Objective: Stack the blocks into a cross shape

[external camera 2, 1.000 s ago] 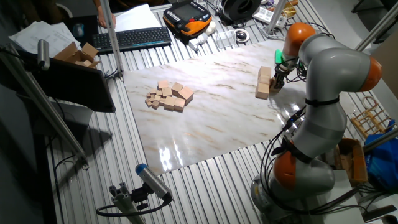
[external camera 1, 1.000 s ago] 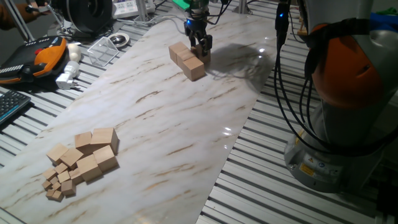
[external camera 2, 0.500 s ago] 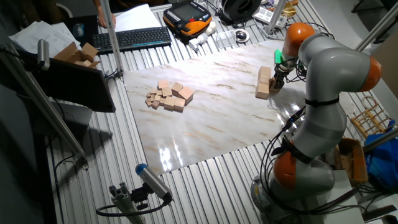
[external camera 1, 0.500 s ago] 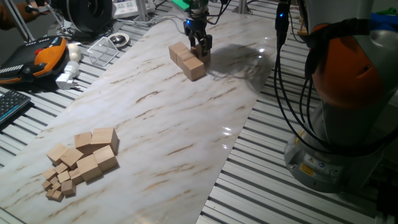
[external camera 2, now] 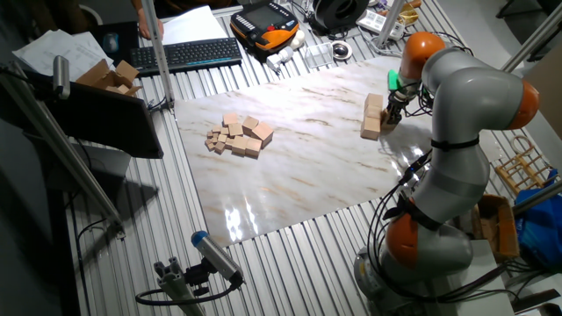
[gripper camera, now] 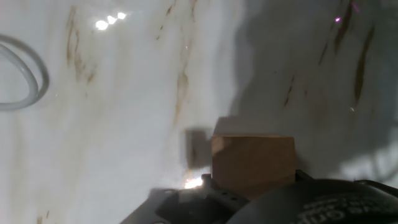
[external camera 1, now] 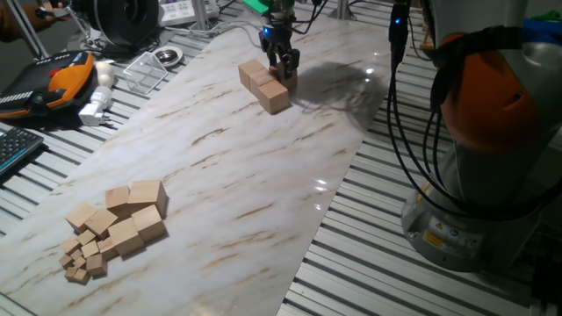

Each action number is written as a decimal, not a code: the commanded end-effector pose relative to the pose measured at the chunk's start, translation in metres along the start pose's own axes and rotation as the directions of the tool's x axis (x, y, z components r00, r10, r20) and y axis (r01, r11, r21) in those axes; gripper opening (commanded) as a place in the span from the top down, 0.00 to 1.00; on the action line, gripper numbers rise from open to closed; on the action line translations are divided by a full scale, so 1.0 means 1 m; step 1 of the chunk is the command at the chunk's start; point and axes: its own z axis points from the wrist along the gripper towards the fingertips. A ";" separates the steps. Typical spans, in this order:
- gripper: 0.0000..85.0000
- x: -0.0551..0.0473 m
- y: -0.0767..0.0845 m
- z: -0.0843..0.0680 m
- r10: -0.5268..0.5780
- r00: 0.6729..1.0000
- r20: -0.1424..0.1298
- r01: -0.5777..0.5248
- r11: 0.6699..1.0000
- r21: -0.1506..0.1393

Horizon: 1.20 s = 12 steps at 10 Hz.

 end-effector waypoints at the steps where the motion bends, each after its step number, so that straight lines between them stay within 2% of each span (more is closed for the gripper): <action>1: 0.80 0.000 0.000 0.000 0.000 1.000 -0.001 0.000 1.000 -0.002; 3: 0.80 0.000 0.000 0.000 -0.003 1.000 -0.003 0.003 1.000 -0.004; 4: 1.00 0.001 0.000 -0.001 0.000 1.000 -0.005 0.000 1.000 -0.007; 8: 1.00 0.004 0.000 -0.001 0.014 1.000 -0.001 -0.014 1.000 -0.020; 12: 1.00 0.007 0.000 -0.003 0.017 1.000 0.006 -0.016 1.000 -0.017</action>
